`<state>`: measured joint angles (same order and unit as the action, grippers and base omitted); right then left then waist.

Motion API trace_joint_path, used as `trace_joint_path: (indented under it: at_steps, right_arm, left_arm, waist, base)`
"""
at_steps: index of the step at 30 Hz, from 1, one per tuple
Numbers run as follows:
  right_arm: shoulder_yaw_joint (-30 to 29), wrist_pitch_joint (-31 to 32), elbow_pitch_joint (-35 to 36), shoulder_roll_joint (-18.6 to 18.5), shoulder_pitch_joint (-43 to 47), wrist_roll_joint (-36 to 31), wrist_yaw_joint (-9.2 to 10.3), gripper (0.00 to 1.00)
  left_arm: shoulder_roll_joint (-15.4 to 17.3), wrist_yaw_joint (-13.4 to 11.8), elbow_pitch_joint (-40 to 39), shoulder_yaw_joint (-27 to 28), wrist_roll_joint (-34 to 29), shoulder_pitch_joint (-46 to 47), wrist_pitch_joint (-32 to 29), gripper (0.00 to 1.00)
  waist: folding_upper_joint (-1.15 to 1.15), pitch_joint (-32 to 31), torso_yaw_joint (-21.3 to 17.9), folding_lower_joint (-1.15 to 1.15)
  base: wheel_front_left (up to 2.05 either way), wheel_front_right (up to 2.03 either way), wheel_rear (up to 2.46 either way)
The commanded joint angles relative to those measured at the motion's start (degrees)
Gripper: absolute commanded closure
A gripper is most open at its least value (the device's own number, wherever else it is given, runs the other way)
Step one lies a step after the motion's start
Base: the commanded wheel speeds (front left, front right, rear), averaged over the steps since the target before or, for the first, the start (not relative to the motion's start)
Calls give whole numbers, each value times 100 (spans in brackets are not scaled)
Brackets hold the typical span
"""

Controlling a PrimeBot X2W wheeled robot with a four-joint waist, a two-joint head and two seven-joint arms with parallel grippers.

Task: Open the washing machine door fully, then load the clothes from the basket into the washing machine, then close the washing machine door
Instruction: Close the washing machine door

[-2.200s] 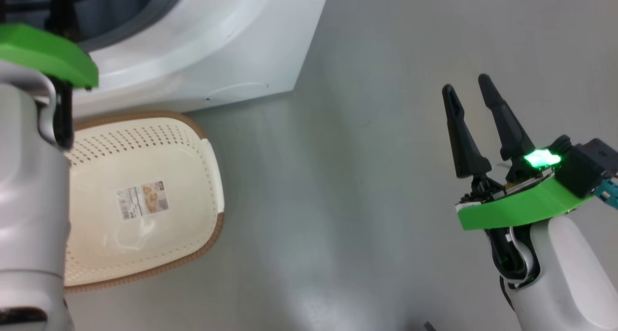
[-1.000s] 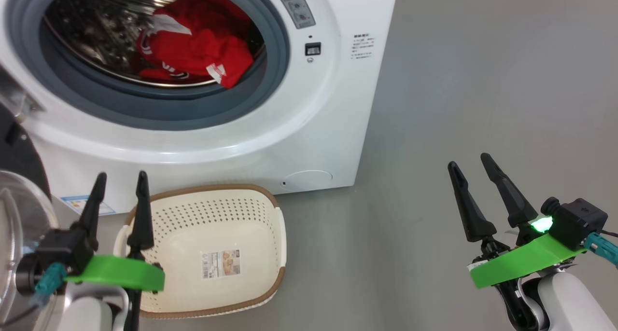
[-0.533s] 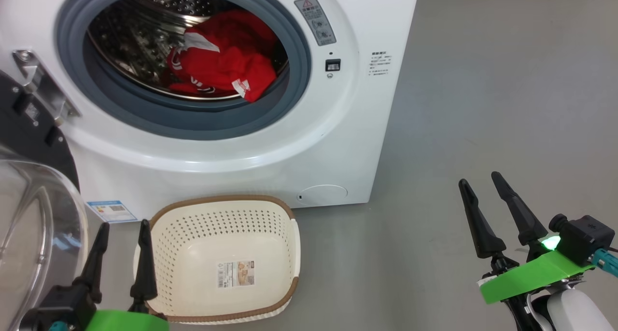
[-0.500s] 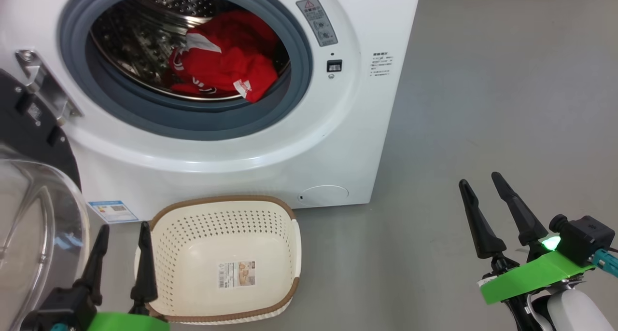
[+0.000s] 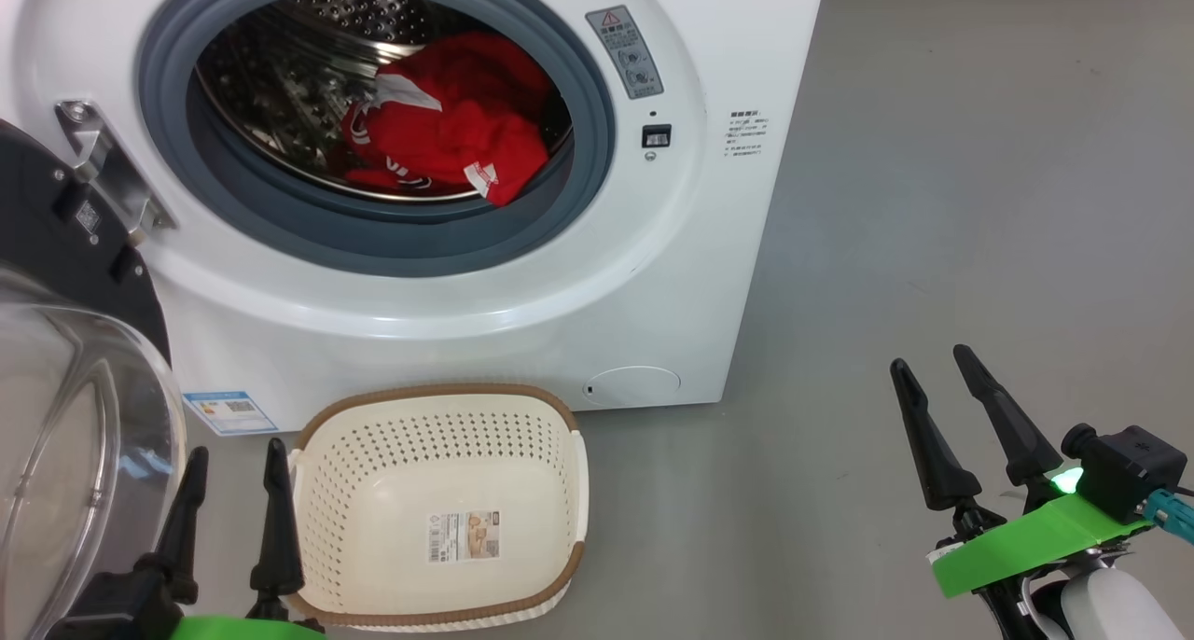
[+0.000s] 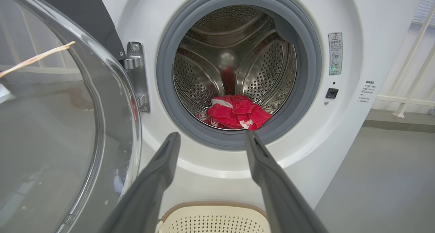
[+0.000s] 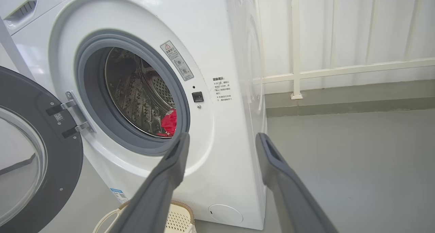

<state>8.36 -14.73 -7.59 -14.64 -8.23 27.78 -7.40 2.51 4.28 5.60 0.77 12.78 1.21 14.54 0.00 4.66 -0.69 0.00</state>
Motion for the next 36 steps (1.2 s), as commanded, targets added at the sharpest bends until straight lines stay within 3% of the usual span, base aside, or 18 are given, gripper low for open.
trace_joint_path:
  at_steps: [1, 36]
  right_arm:
    - [104, -27, 116, -72, -16, -46, -9, 0]
    - [131, -27, 115, -97, -42, -15, -9, 0]
  left_arm:
    - [48, -33, -155, 198, 59, 37, 46, 0]
    - [37, -18, -26, 235, 255, 137, 46, 0]
  waist:
    - [0, 1, -11, 0]
    - [0, 96, -8, 0]
  base:
    - [0, 0, 0]
    - [-2, 2, 0]
